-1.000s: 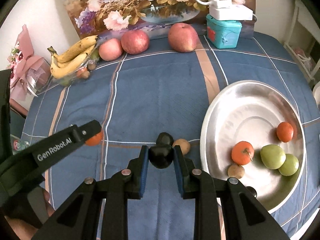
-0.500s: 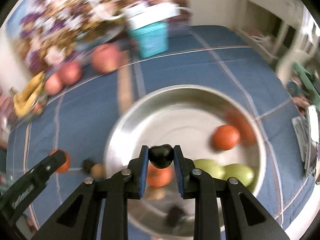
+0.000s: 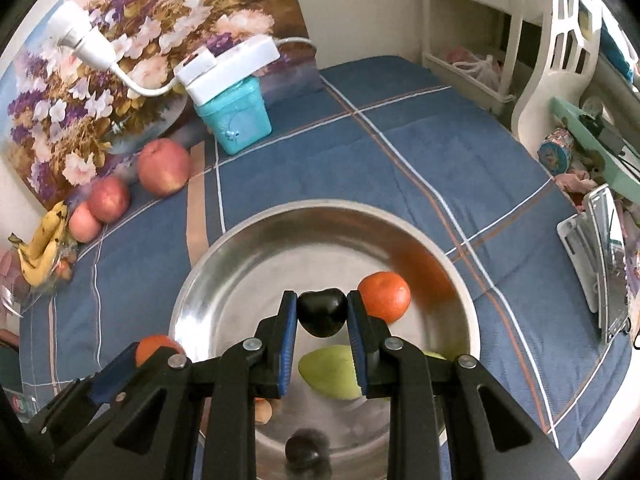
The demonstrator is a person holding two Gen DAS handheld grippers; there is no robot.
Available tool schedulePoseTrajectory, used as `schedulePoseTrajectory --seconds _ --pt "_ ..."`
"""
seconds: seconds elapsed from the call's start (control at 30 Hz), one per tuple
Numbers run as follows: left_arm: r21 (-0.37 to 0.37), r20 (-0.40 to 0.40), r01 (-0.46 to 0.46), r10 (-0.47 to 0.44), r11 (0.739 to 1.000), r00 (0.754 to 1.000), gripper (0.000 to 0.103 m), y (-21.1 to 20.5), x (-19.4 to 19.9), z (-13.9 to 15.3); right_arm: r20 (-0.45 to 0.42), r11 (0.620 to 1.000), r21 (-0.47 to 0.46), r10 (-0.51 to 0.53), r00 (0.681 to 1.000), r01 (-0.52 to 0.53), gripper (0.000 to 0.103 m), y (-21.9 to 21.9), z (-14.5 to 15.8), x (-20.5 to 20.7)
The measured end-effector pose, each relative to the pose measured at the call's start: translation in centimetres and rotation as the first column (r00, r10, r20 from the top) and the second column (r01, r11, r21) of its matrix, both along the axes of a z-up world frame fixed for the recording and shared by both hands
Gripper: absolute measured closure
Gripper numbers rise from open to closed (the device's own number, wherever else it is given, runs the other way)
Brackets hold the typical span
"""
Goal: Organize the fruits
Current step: 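Release the tangerine into the steel plate with the left gripper while the right releases the plum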
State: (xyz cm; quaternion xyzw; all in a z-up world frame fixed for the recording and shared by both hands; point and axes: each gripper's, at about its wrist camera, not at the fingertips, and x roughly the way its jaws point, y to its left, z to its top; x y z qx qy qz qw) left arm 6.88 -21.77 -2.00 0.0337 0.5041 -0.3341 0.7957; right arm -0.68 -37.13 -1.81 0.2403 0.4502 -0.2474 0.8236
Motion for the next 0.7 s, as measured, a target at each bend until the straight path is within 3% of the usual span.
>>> schedulePoseTrajectory --seconds 0.6,0.63,0.67,0.7 --pt "0.024 0.002 -0.003 0.002 1.0 1.0 0.064 -0.24 -0.01 -0.16 -0.006 1.0 -0.003 0.025 1.0 -0.025 0.077 0.61 -0.41 0.44" --pt "0.029 -0.003 -0.005 0.005 1.0 1.0 0.064 -0.24 0.06 -0.25 -0.004 1.0 -0.007 0.024 1.0 -0.024 0.073 0.59 -0.36 0.44" --pt "0.035 -0.006 -0.01 0.011 0.999 1.0 0.062 -0.25 0.15 -0.35 -0.006 1.0 -0.009 0.02 1.0 -0.02 0.061 0.56 -0.36 0.41" --pt "0.038 -0.011 -0.016 0.016 0.999 1.0 0.054 -0.21 0.25 -0.48 -0.008 1.0 -0.008 0.015 1.0 -0.015 0.053 0.43 -0.42 0.37"
